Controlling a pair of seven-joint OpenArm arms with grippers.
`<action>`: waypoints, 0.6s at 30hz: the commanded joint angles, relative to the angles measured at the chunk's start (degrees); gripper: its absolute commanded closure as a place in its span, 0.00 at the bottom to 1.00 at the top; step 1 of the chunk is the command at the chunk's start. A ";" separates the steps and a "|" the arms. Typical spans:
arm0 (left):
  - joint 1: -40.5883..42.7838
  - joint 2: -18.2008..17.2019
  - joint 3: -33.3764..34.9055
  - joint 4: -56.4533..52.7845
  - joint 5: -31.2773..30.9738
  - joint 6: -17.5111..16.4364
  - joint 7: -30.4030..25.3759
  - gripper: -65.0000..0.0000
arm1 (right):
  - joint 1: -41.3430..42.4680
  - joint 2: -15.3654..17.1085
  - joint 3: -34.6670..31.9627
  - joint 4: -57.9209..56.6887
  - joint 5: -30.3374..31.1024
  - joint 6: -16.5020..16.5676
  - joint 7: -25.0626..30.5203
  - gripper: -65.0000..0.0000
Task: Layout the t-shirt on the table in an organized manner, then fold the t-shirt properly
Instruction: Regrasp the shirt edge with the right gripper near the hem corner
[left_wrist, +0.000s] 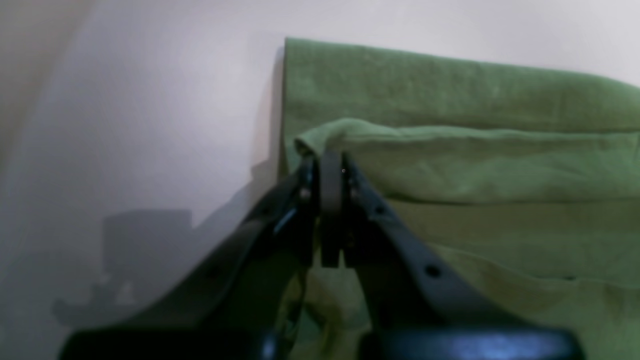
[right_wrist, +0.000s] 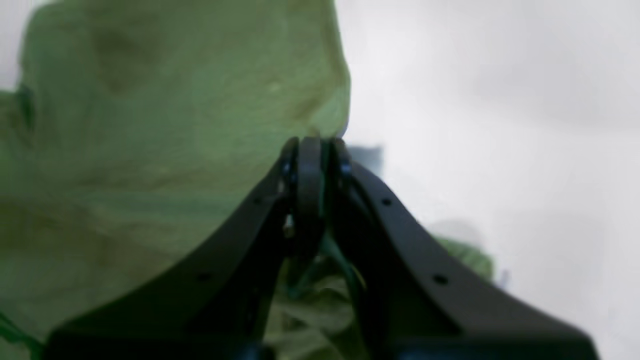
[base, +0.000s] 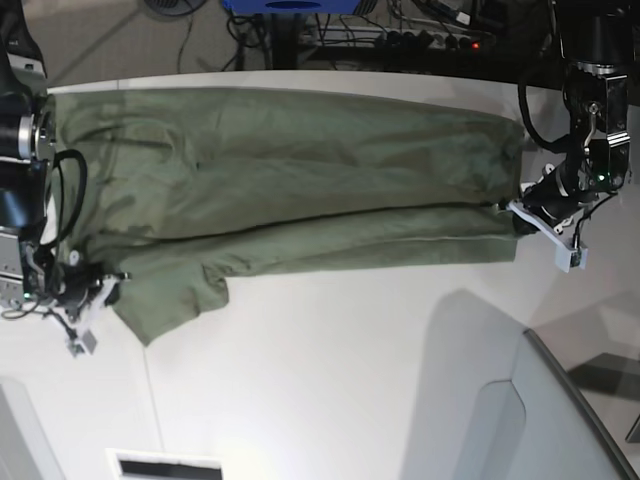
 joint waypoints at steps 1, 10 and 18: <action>-0.88 -0.96 -0.40 1.11 -0.39 -0.10 -1.00 1.00 | 1.65 1.03 0.01 1.44 0.39 0.18 0.54 0.95; -1.32 -1.05 -0.40 1.19 -0.39 -0.10 -0.91 1.00 | 2.53 0.85 0.10 3.28 -3.92 0.18 -3.94 0.95; -1.32 -1.05 -0.49 1.19 -0.39 -0.10 -0.91 1.00 | 2.71 0.77 0.27 3.20 -5.06 0.09 -8.96 0.57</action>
